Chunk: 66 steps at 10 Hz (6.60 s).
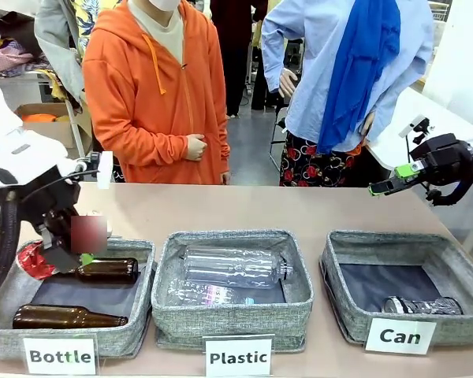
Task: Sort the can waste into the basket.
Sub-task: Pick up the can waste from the table and place it in the right Fabric basket.
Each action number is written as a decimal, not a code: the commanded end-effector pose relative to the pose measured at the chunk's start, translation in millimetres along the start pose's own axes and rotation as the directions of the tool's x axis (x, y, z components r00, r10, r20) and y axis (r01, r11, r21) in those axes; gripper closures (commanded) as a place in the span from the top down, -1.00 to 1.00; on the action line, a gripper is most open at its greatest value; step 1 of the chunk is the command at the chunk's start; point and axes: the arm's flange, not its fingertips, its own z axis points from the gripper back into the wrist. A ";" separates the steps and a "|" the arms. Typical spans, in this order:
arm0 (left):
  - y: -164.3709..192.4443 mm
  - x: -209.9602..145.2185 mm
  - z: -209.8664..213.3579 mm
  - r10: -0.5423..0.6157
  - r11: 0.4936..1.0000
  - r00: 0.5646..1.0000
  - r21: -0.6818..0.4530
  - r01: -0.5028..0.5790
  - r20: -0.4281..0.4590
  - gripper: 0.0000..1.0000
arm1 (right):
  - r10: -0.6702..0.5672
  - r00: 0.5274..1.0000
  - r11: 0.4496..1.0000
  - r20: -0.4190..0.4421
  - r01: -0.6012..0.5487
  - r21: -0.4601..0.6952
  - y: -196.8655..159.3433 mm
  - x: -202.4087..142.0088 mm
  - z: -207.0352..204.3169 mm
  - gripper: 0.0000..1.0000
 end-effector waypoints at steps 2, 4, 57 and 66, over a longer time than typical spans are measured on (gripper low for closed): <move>10.0 9.3 2.1 0.061 0.996 0.997 0.055 -0.063 0.038 -1.00 | 0.004 1.000 1.000 -0.015 -0.004 -0.014 3.3 -0.2 -1.7 1.00; 7.0 3.4 3.6 0.031 0.999 0.999 0.035 -0.032 0.021 -0.83 | 0.004 1.000 1.000 -0.015 -0.004 -0.014 3.3 -0.2 -1.7 1.00; 57.2 -140.1 -31.6 0.790 0.585 -0.048 -0.775 -0.240 0.611 1.00 | -0.319 0.904 0.940 0.286 0.340 -0.024 53.9 -19.3 -79.1 1.00; 109.4 -139.1 50.2 0.809 0.509 -0.033 -0.728 -0.459 0.586 1.00 | -0.319 0.904 0.940 0.286 0.340 -0.024 53.9 -19.3 -79.1 1.00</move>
